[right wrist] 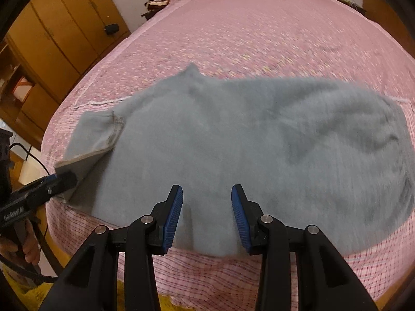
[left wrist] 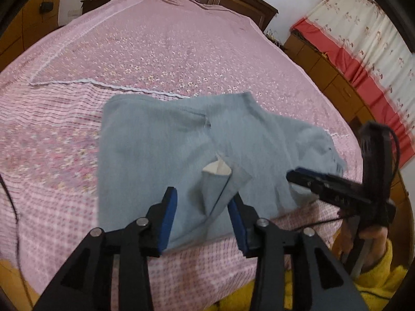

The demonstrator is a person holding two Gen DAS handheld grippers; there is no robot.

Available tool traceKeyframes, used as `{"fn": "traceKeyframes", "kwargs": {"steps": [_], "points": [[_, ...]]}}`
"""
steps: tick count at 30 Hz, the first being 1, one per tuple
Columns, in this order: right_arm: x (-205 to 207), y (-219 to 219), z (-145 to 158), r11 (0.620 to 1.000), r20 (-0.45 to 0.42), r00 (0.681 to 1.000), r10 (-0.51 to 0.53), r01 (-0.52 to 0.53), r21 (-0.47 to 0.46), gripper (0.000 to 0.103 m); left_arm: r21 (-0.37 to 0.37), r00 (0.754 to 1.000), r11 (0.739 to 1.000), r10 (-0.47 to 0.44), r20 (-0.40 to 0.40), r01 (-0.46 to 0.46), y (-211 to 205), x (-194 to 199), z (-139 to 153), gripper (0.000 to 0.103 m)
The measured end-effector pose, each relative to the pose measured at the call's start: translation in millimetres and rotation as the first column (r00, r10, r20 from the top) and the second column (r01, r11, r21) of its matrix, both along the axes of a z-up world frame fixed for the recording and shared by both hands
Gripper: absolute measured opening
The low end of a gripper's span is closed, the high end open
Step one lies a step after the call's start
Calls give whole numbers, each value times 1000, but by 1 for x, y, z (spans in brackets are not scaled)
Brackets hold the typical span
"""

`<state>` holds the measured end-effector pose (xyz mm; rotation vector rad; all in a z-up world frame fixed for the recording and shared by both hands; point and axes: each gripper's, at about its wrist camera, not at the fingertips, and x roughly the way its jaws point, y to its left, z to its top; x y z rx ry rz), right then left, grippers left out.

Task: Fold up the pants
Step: 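Lift the held edge over the pants with the left tool and open it, then grasp the seamed edge of the pants with the right tool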

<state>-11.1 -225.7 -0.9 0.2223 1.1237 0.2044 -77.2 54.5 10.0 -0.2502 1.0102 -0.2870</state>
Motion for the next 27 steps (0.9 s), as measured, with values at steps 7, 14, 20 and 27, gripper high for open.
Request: {"fn": "traceKeyframes", "kwargs": {"steps": [7, 14, 20, 27], "points": [[20, 35, 2, 995, -25, 997, 76, -74, 61, 40, -1, 999, 999, 39, 27, -39, 24, -19, 20, 42], [37, 67, 8, 982, -38, 989, 142, -136, 129, 40, 52, 993, 992, 110, 41, -113, 44, -19, 19, 42], [43, 94, -2, 972, -75, 980, 184, -171, 158, 40, 164, 986, 973, 164, 12, -164, 47, 0, -2, 42], [47, 114, -16, 959, -110, 970, 218, -191, 212, 40, 138, 987, 978, 158, -19, -154, 47, 7, -17, 43]]}}
